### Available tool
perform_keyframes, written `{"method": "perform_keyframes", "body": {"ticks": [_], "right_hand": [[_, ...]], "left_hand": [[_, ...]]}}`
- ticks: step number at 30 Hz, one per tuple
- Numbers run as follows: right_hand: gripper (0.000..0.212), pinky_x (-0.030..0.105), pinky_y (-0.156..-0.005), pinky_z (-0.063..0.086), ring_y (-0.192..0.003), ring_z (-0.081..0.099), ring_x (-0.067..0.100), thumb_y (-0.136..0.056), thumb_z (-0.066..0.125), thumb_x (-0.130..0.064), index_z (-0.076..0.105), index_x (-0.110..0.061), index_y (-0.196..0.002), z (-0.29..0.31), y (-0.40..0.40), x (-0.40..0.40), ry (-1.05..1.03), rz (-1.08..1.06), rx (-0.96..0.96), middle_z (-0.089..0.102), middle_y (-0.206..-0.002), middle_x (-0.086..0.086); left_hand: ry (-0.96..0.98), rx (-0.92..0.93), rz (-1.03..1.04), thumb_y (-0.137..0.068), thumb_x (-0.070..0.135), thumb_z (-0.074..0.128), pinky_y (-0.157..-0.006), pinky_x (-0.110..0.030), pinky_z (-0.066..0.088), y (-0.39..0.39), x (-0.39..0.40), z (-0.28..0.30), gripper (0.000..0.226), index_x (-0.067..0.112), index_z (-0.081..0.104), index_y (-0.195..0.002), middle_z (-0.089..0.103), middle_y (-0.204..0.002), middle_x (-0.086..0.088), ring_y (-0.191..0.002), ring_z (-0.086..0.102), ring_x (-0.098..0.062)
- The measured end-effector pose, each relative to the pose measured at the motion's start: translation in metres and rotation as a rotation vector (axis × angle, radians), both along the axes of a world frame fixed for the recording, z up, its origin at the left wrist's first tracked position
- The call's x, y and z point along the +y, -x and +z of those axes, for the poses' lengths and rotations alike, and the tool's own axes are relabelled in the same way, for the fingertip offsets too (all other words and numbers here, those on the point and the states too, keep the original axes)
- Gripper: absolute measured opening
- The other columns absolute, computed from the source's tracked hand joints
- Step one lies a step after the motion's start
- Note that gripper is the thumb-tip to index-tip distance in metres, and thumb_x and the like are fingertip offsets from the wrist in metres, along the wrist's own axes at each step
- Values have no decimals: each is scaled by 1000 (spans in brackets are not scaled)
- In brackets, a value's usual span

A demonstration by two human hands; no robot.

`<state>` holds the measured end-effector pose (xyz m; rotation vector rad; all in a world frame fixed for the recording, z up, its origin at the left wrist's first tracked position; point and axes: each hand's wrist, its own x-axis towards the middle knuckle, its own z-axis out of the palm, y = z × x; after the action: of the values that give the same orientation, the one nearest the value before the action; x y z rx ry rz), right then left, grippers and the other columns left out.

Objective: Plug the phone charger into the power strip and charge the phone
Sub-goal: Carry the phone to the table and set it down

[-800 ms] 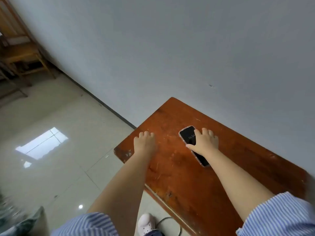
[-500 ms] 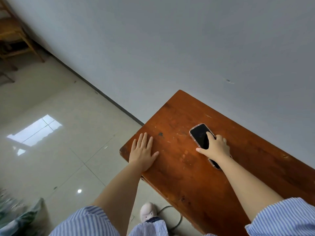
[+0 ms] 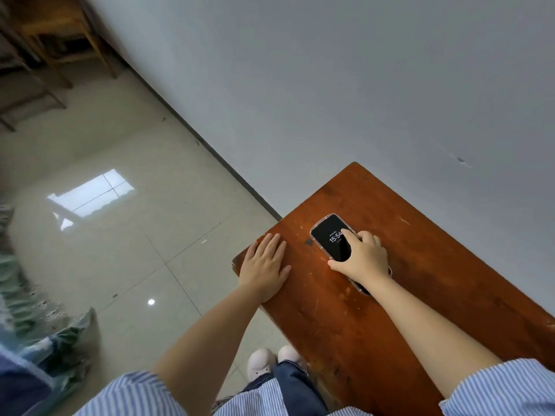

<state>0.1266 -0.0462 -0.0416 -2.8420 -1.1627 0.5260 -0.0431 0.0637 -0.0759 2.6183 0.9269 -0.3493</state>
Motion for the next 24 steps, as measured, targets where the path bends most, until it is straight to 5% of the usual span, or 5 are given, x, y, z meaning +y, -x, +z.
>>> {"method": "perform_keyframes", "body": {"ticks": [9,24], "right_hand": [[74,40,-90,42,-113,44,32,-71,64,-52,37,-23,-133,10,25,119,-55,208,5,51,-121,16],[71,38,-89,41,-110,43,33,-67,68,-42,41,-22,-129,54,243,443,-187,474,0,50,-117,16]], "left_hand": [[-85,53,422,-99,36,31,-119,-40,12,88,93,32,55,11,18,-146,9,-159,-7,-146,2,-22],[-296,121,776,-98,34,36,-112,-41,25,347,360,93,48,8,31,-138,21,-155,-11,-144,12,-24]]}}
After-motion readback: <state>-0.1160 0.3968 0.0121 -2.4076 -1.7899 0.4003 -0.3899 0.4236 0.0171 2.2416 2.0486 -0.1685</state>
